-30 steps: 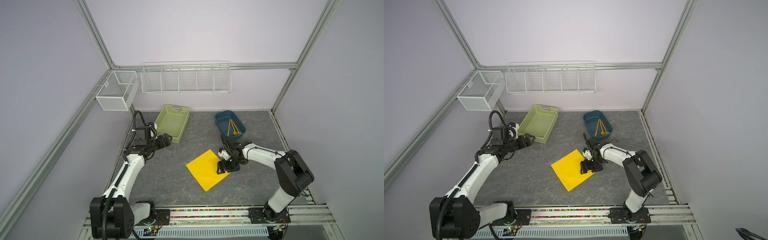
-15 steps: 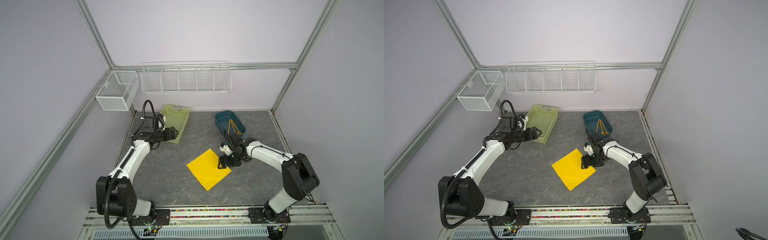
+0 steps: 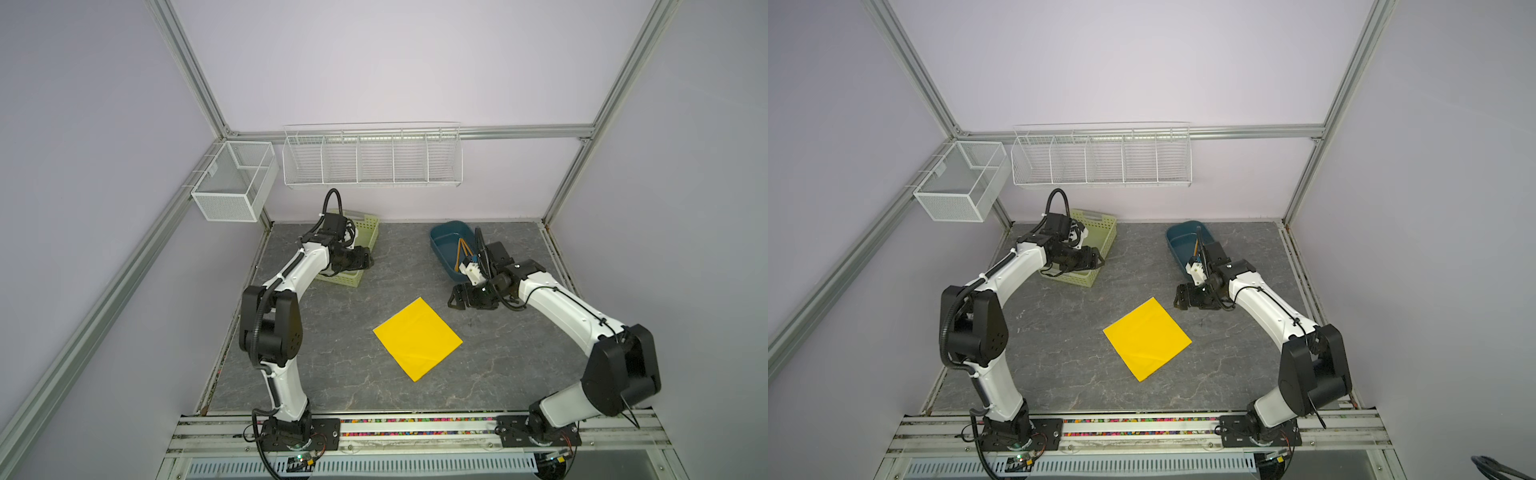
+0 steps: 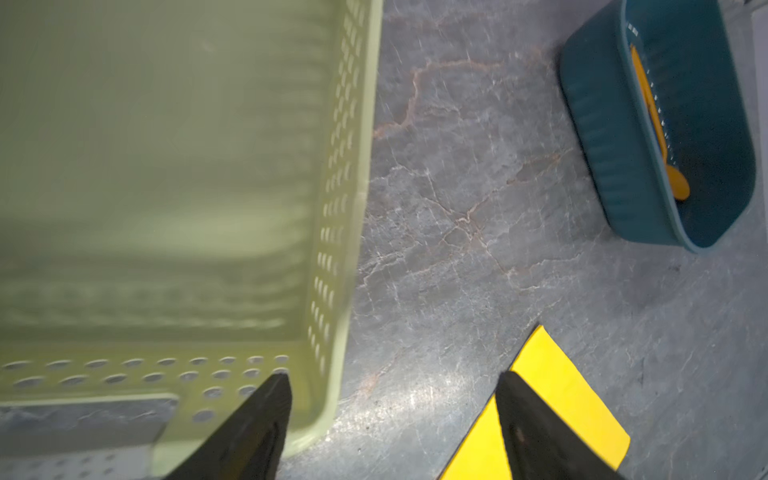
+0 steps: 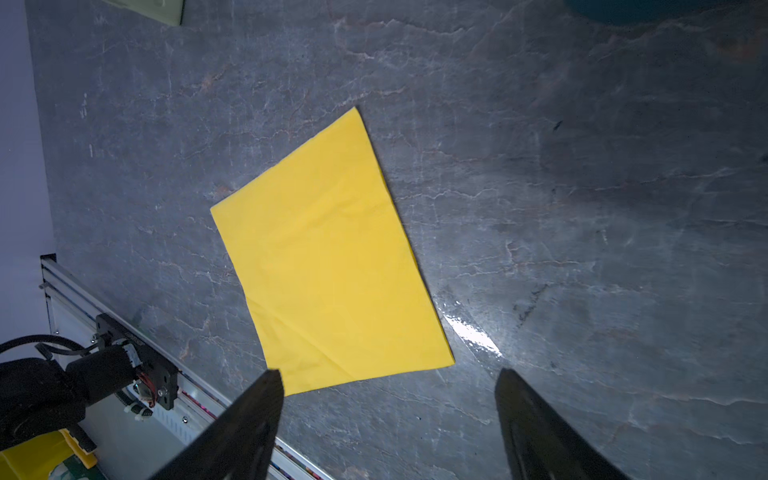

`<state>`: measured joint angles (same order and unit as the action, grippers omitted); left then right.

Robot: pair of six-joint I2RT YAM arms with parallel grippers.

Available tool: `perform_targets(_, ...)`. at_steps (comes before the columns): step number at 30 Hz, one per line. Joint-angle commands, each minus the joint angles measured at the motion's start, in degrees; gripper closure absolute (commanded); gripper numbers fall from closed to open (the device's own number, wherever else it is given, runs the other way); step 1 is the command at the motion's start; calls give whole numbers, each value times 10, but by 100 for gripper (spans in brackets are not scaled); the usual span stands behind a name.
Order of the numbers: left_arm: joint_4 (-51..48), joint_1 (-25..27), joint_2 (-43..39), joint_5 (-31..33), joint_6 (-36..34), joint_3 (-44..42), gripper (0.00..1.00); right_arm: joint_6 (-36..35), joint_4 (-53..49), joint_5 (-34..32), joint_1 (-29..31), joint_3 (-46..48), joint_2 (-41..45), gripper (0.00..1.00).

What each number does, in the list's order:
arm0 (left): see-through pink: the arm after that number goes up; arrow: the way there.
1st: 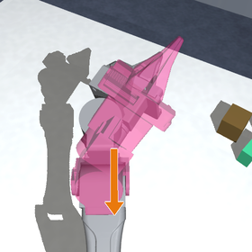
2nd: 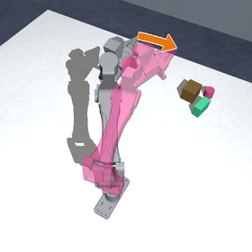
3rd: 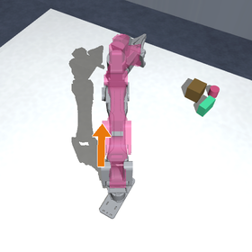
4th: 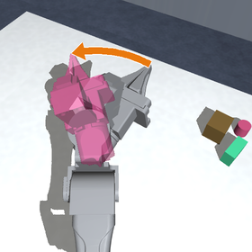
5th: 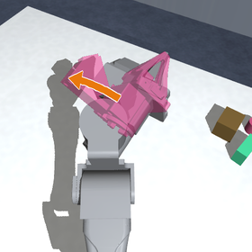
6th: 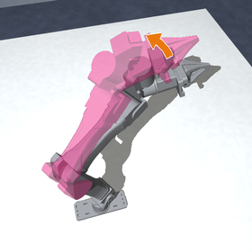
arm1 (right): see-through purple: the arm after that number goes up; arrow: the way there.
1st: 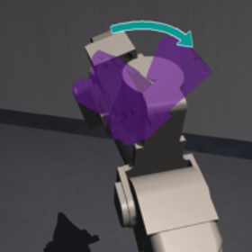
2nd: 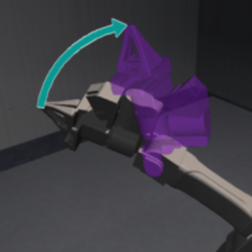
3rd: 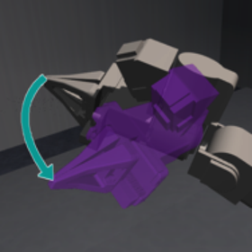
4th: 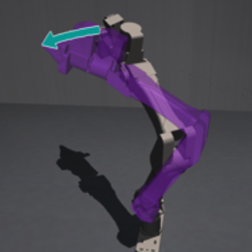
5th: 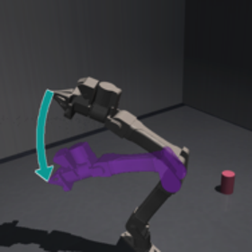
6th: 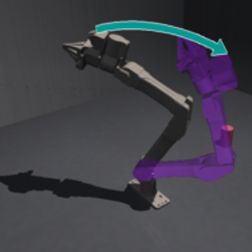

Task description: Place the utensils on the paper napkin and roll it up

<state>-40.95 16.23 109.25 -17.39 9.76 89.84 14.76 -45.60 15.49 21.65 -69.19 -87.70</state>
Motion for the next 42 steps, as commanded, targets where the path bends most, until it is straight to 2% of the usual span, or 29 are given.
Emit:
perform_targets(1,-43,15,29,-6,-2,35,21,4,-7,-8,-15,-30,-17,17)
perform_targets(10,-49,50,63,-24,16,57,22,7,1,7,-37,-86,-53,16)
perform_targets(17,-84,59,57,-16,24,91,22,-7,3,-15,-44,-154,-129,17)
perform_targets(25,-115,59,17,-10,12,121,21,-57,-30,-40,-52,-263,-243,19)
perform_targets(29,-125,59,-2,-9,4,119,21,-107,-47,-39,-52,-311,-287,19)
perform_targets(34,-138,58,-28,5,-10,111,21,-182,-68,-87,-53,-350,-314,19)
perform_targets(36,-140,58,-37,9,-14,106,21,-192,-76,-97,-53,-369,-327,20)
perform_targets(39,-143,57,-44,13,-18,102,21,-169,-88,-75,-53,-412,-358,23)
perform_targets(42,-146,57,-47,14,-20,100,21,-136,-74,-59,-48,-435,-383,30)
